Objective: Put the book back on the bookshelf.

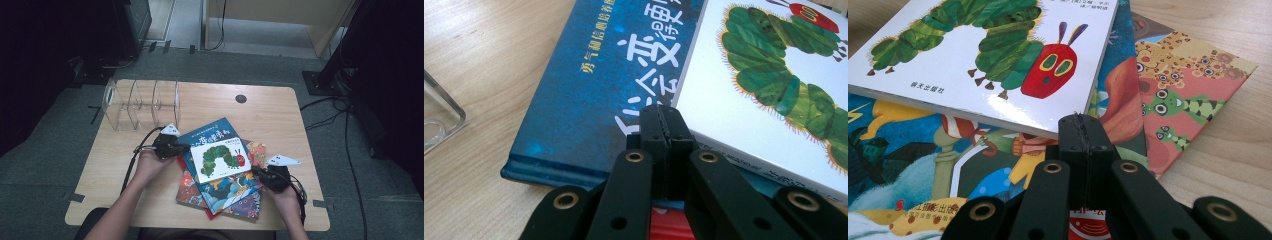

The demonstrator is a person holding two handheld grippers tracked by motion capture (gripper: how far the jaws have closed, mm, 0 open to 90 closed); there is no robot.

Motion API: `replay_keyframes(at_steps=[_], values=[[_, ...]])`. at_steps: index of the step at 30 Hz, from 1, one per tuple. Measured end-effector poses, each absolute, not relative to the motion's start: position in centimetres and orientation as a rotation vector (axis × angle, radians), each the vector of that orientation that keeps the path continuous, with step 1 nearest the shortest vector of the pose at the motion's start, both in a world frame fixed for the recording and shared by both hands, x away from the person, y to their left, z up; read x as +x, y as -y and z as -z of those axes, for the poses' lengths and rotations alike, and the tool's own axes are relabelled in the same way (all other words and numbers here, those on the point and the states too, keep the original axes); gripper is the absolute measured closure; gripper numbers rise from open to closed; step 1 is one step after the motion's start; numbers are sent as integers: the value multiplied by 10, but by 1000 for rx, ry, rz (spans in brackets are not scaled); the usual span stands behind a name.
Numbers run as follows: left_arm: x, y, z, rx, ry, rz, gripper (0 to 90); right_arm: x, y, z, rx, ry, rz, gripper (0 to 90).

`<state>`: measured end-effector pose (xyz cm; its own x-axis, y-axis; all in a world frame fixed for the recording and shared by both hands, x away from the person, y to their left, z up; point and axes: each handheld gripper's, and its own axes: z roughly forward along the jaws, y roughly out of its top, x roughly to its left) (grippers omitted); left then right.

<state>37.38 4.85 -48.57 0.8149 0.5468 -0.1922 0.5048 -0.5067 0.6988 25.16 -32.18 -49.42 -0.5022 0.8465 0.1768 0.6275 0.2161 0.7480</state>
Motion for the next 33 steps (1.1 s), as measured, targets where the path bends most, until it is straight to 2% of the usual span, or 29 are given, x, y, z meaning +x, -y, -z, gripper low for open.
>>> replay_keyframes(at_steps=[7, 11, 14, 33], values=[[376, -48, 487, 2188, -770, -109, 900, 255, 324, 495, 1396, -2223, -1189, 900], [377, -48, 487, 2186, -764, -68, 900, 257, 324, 495, 1398, -2224, -1189, 900], [373, -46, 485, 2208, -760, -104, 900, 258, 324, 496, 1395, -2225, -1194, 900], [347, -55, 481, 2258, -765, -57, 900, 270, 322, 497, 1383, -2228, -1207, 900]])
